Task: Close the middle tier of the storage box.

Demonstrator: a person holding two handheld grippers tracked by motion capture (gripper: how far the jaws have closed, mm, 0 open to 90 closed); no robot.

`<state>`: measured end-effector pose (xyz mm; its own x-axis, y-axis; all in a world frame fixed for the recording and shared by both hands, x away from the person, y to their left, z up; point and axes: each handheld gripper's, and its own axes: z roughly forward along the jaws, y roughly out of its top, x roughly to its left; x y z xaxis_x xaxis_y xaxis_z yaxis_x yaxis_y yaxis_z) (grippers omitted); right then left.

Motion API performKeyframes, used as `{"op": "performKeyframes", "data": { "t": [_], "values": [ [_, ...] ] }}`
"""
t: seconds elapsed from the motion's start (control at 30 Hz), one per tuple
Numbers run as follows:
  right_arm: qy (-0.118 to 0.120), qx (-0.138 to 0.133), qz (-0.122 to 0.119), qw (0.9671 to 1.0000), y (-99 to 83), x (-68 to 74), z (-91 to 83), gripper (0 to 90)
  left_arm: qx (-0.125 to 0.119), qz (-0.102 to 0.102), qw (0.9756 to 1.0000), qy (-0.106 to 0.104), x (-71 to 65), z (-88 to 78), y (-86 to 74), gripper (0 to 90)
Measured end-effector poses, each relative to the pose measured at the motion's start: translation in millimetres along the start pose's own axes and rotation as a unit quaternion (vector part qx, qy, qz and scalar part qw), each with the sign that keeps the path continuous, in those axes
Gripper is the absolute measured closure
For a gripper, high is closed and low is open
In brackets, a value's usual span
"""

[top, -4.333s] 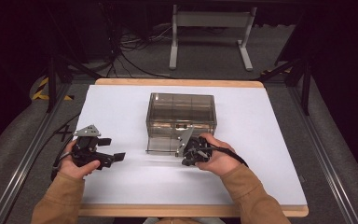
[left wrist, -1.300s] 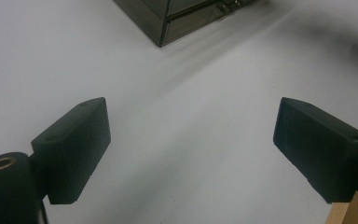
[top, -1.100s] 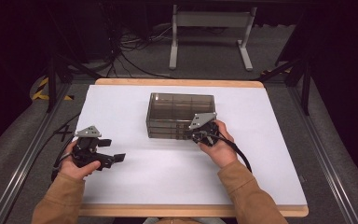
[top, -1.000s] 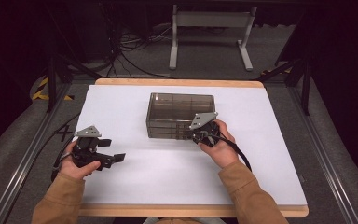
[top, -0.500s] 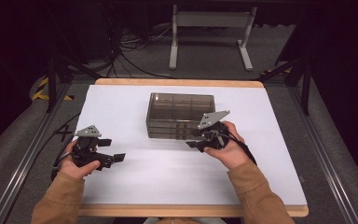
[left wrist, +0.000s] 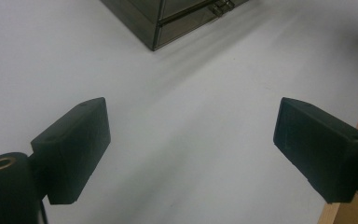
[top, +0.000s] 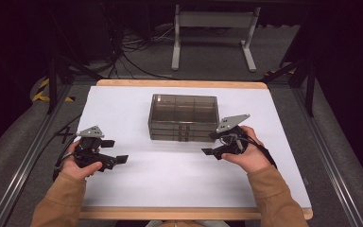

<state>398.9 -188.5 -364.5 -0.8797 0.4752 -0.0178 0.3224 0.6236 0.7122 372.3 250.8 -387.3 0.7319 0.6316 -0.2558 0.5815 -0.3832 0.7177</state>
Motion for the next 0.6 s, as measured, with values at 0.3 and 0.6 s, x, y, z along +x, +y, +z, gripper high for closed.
{"op": "performKeyframes", "data": {
  "t": [0.3,0.6],
  "values": [
    [-0.014,0.001,0.015,0.9998,-14.7,-6.0,-16.7,33.3,0.009,0.006,0.9999,-0.001,-0.2,1.4,-0.1,11.1],
    [-0.025,0.007,0.027,0.9993,-31.2,-11.9,-25.5,32.0,0.015,0.009,0.9998,-0.003,0.1,2.4,-0.7,10.8]
  ]
}}
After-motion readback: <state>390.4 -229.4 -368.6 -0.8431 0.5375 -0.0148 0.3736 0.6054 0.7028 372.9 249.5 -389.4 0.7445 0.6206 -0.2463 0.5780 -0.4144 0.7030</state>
